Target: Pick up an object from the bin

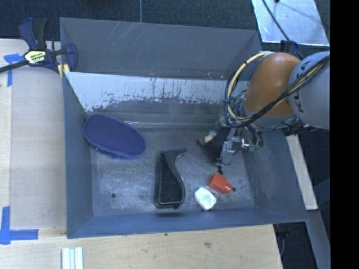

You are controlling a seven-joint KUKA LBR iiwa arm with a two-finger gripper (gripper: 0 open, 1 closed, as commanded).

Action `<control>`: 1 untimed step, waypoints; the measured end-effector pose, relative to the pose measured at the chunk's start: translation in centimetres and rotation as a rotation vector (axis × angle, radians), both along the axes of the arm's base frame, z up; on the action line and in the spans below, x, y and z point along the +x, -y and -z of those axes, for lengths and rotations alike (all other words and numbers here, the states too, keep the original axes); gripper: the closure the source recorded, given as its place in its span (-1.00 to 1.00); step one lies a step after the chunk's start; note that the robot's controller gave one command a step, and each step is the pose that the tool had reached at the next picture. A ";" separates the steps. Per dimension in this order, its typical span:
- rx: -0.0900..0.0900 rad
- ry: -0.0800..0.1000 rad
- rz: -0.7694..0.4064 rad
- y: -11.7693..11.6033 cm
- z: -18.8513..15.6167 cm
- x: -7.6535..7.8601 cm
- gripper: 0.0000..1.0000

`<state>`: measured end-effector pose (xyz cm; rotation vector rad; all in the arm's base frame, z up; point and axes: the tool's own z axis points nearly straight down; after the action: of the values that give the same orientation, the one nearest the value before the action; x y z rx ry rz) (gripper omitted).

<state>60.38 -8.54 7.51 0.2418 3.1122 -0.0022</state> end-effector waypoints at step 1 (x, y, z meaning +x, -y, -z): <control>-0.001 0.001 -0.002 0.0 0.0 0.1 -1.00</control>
Offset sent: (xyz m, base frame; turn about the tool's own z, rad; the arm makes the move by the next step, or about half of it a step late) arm 0.0000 0.0000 0.0000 0.0000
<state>60.44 -8.56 7.55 0.2389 3.1110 -0.0028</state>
